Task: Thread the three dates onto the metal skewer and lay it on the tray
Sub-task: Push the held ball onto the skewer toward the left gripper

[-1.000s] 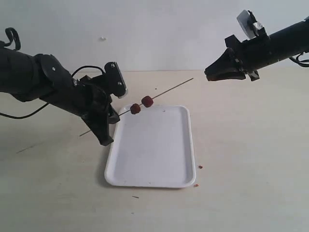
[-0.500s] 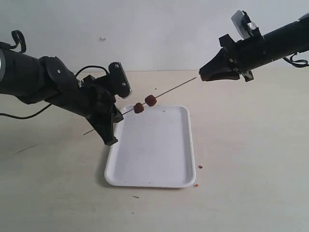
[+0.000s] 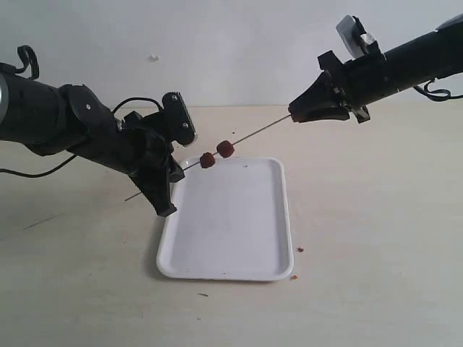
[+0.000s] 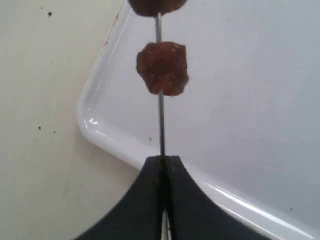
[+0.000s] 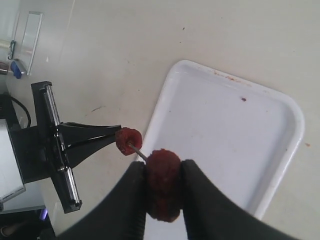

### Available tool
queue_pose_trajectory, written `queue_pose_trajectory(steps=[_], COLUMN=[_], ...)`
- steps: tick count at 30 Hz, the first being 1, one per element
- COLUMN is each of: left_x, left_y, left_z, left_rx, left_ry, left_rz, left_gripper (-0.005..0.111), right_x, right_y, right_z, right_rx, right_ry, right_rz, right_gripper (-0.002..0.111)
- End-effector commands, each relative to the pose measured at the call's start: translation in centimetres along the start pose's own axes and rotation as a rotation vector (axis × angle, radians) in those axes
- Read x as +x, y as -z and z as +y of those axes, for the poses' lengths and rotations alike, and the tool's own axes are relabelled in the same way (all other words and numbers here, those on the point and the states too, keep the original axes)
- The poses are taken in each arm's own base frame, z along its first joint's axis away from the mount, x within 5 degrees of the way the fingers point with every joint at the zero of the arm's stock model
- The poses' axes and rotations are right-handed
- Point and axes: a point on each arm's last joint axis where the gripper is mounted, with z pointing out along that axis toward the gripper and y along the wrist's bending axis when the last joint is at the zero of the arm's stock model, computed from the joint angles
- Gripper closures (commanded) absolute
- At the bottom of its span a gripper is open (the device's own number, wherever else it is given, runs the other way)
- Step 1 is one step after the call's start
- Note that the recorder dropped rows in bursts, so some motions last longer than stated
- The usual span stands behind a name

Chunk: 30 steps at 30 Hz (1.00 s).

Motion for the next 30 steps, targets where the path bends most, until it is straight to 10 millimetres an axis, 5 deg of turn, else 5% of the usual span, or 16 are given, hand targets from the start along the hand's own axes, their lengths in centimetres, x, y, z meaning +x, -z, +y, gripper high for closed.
queue_pose_trajectory(steps=[1,20,30], left_x=[-0.3,-2.0,-2.2], left_y=[0.1,-0.1,-0.1], left_z=[0.1,-1.4,-0.5], left_rx=[-0.010,-0.017,-0.121], left_ry=[0.006,-0.099,-0.089], left_rz=[-0.011,-0.040,-0.060], left_gripper=[0.107,0.107,0.107], right_x=[-0.2,-0.1,-0.1], right_y=[0.0,0.0,0.0], right_z=[0.4,0.3,0.3], right_rx=[-0.012,0.000,0.000], right_ry=[0.007,0.006,0.006], right_rz=[-0.005,0.006,0.006], right_gripper=[0.084,0.084,0.084])
